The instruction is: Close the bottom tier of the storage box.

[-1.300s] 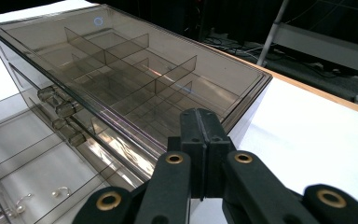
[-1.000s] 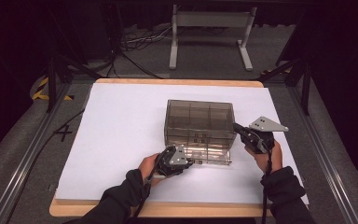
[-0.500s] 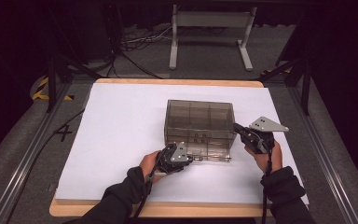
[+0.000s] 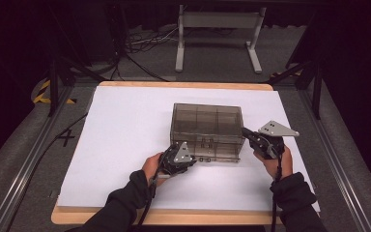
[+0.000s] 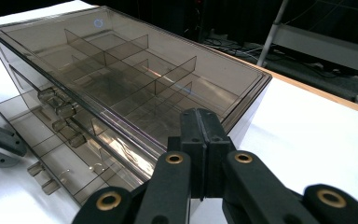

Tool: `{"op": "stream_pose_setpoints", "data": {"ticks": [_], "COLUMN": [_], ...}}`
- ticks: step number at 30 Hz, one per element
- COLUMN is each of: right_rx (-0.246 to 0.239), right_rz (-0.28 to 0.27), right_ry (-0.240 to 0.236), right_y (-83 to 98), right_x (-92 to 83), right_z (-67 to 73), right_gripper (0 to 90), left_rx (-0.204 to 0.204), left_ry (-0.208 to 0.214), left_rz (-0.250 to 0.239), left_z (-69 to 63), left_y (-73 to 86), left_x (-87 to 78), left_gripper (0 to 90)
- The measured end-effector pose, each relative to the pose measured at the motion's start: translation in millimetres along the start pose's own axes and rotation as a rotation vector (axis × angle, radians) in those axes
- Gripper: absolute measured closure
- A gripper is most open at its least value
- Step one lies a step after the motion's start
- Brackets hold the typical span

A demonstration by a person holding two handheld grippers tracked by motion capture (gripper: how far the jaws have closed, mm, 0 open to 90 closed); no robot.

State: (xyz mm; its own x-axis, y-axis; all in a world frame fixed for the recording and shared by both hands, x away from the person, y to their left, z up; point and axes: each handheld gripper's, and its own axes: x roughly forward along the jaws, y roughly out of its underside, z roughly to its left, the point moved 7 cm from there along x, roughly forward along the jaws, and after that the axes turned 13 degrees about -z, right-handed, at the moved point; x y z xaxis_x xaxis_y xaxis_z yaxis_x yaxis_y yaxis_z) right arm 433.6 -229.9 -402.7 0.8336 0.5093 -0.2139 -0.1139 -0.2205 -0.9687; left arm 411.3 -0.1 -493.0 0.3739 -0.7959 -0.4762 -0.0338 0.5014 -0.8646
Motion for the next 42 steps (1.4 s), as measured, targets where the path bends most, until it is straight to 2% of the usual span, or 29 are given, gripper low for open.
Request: {"op": "stream_pose_setpoints", "data": {"ticks": [14, 18, 29, 42], "right_rx": [-0.003, -0.003, -0.004, -0.006], "right_rz": [0.001, 0.002, 0.001, 0.001], "right_ry": [0.002, 0.001, 0.003, 0.002], "right_y": [-0.1, 0.0, -0.1, -0.1], "right_x": [0.1, 0.0, 0.3, 0.4], "right_z": [0.1, 0.0, 0.0, -0.2], "right_gripper": [89.7, 89.7, 89.7, 89.7], "left_rx": [-0.006, -0.027, -0.038, -0.038], "left_ry": [-0.026, -0.046, -0.072, -0.096], "left_rz": [-0.002, -0.020, -0.020, -0.024], "left_z": [6.3, 12.2, 20.4, 26.8], "left_y": [0.9, -0.6, 1.0, 0.7], "left_x": [-1.6, -2.4, -3.3, -0.5], "left_gripper": [82.8, 82.8, 82.7, 82.5]}}
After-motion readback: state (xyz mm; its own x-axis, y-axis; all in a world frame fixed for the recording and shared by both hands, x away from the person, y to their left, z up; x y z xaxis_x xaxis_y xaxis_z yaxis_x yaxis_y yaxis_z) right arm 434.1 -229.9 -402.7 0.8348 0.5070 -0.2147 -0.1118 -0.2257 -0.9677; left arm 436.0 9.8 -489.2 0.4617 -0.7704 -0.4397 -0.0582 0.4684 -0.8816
